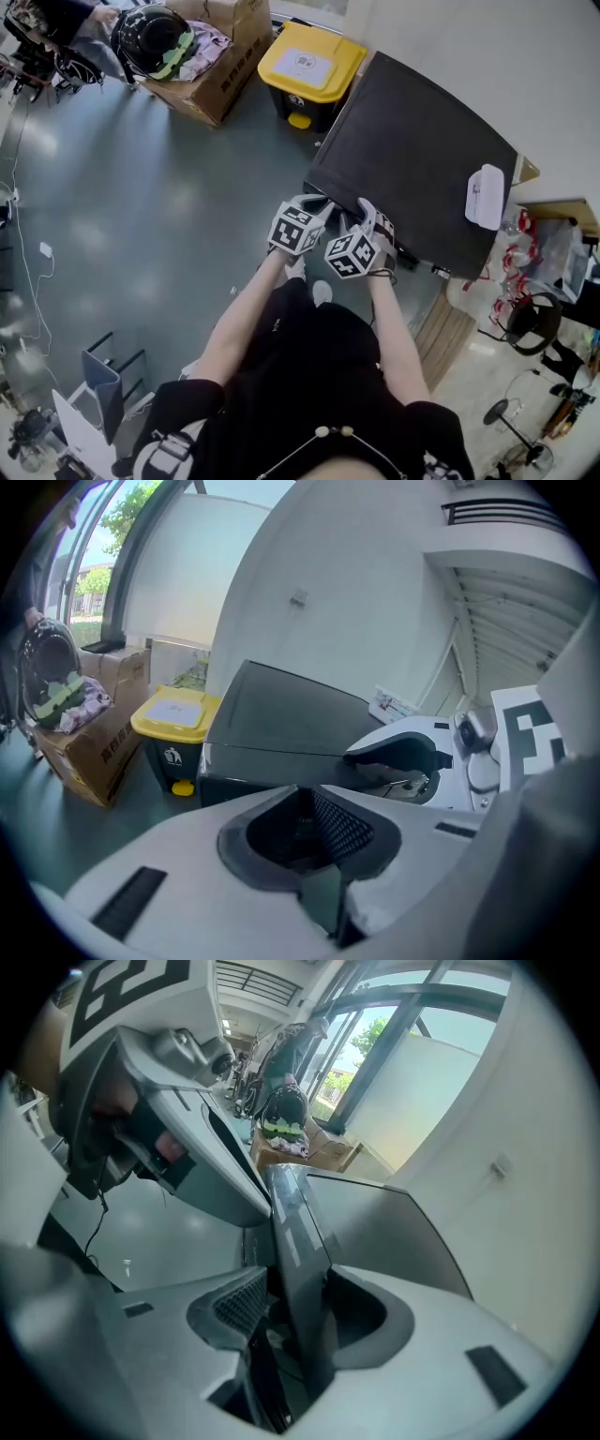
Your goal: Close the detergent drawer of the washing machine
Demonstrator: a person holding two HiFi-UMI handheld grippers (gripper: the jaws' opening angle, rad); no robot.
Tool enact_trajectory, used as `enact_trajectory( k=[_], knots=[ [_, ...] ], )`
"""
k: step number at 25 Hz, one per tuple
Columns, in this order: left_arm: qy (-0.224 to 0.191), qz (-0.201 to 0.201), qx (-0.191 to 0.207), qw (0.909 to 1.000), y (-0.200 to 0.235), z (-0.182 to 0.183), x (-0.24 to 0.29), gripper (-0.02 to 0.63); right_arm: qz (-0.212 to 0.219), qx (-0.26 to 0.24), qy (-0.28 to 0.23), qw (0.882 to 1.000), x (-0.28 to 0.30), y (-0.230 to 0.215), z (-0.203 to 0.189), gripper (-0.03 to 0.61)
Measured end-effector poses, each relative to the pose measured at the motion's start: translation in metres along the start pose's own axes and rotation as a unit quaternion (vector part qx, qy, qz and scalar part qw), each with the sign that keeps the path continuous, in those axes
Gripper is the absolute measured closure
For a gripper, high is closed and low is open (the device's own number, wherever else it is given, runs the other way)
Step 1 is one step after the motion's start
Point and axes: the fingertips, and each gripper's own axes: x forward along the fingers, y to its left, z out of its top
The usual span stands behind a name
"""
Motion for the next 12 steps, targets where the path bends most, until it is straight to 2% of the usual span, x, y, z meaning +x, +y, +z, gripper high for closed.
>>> enact_trajectory(
  k=[5,7,9,12],
  knots=[
    [-0.014,-0.015,-0.022,0.9995,0.003,0.0,0.001,0.569,0.006,0.0,0.001,1.0,0.0,-0.002,0.0,0.364],
    [-0.013,-0.015,-0.029,0.9994,0.006,0.0,0.001,0.592,0.017,0.011,-0.001,1.0,-0.001,-0.003,0.002,0.366],
    [-0.009,-0.007,-0.028,0.9995,0.007,0.002,-0.001,0.604,0.033,0.042,-0.013,0.998,-0.004,-0.004,0.004,0.374],
    [-0.039,0.006,-0.001,0.9992,0.001,0.016,-0.012,0.604,0.049,0.104,-0.046,0.992,-0.018,-0.007,0.007,0.418]
  ],
)
